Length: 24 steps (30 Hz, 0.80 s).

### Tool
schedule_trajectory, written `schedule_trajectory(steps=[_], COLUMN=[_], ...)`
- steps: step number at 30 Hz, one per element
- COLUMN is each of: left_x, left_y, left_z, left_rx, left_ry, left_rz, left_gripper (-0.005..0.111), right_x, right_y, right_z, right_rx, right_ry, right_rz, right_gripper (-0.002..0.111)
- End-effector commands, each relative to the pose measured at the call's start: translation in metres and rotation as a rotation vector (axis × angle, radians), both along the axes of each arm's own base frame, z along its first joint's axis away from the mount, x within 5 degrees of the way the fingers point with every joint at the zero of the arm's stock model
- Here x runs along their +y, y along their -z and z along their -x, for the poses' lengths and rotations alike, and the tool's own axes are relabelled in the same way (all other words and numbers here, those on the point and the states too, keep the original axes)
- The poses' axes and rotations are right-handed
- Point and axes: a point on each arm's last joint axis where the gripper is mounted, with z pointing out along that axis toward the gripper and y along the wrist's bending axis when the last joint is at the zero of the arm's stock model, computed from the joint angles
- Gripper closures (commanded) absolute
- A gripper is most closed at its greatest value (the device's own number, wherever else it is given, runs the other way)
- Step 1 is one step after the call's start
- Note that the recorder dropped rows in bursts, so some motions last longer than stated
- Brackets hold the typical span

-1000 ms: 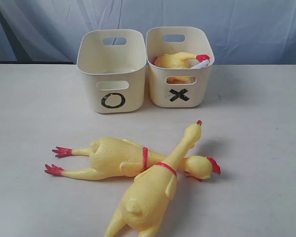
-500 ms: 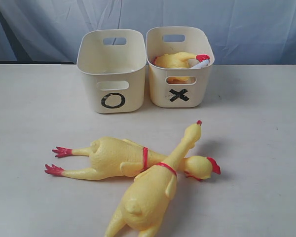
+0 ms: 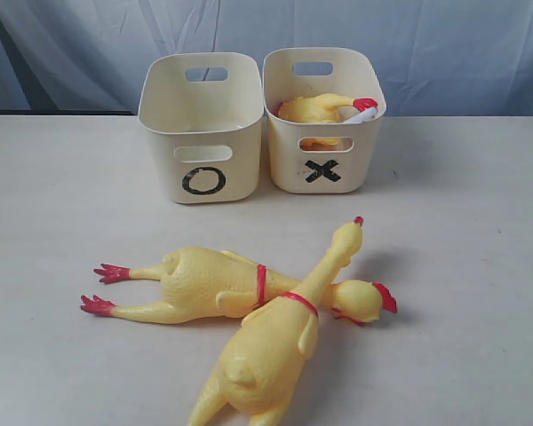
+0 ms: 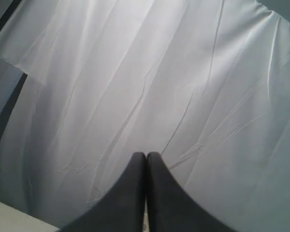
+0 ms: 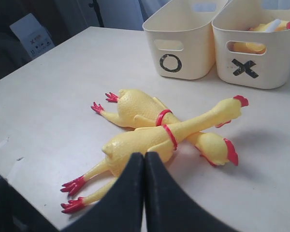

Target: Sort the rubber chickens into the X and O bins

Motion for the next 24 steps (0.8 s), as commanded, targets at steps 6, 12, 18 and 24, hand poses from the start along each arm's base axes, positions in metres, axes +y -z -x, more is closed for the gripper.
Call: schedule_trajectory(steps=[6,12,18,24], left_x=[0.004,0.005,0.007,-0.011], left_y=[-0.031,-0.039,-0.033,-0.026], left_z=[-0.022,-0.047,-0.07,-0.086], left_rx=[0.144,0.245,0.518,0.656], left_ry=[-0.071,-0.089,-0.115,0.061], left_rz=[-0.098,-0.196,-0.372,-0.551], left_gripper=[0.107,0.107,0.107,0.107], right_x=[0.0,0.0,0.0,0.0], right_y=[0.001,0.001,0.001,0.001], right_z=[0.0,0.0,0.0,0.0], right_rx=[-0.007,-0.007,-0.007,-0.007], right_ry=[-0.003,-0.003,-0.003,-0.003], right_rz=[0.003,0.003,0.003,0.003], right_gripper=[0.109,0.109,0.109,0.109])
